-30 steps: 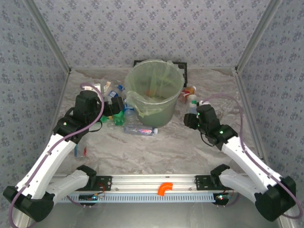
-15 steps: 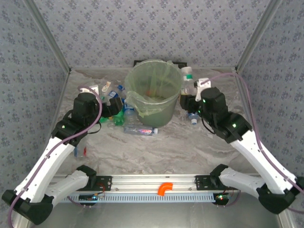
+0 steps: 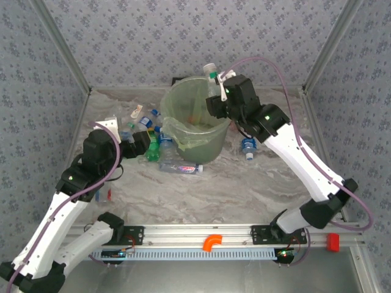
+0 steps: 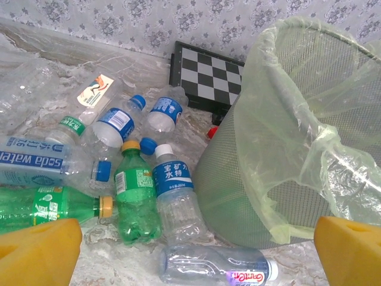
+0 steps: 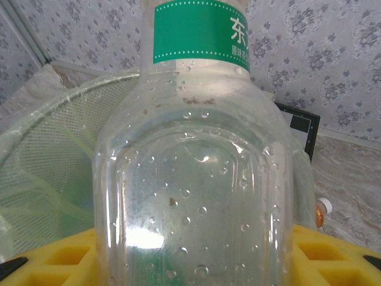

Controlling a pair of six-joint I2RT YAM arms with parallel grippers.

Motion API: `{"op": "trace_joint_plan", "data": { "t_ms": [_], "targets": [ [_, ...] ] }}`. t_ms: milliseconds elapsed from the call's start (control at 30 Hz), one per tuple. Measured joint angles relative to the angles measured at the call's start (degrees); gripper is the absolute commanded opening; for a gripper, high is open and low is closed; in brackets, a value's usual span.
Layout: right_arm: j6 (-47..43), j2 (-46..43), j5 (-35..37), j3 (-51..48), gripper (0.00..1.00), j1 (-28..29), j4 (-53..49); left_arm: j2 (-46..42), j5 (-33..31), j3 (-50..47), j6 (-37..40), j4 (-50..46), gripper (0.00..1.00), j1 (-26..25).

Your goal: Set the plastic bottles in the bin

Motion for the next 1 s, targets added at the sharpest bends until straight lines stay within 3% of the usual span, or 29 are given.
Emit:
{"op": "trace_joint_plan", "data": {
  "t_ms": [200,500,567,700,1000],
  "targets": [
    [-1.5,7.6,-0.1,6.6,0.52,-0.5,-4.0,-1.3,-0.3,-0.2,0.4,-0.9,1.0,0.1],
    [-2.3,9.4,-0.1,6.9,0.53,-0.5,-5.9,-1.7,-1.1,-0.2,1.0,-1.1,1.0,0.1],
    [-2.3,9.5,-0.1,7.2,0.61,-0.4,-5.9,-1.7,-1.1,-0.2,1.0,-1.1,1.0,0.1],
    [-2.4,9.6,0.0,7.5,0.99,-0.4,-6.2,-1.7,-1.1,-0.2,1.0,-1.1,1.0,0.1],
    [-2.9,9.7,1.5,8.5,1.0,0.2,-6.6,-1.7,-1.1,-0.2,1.0,-1.1,1.0,0.1]
  ]
}}
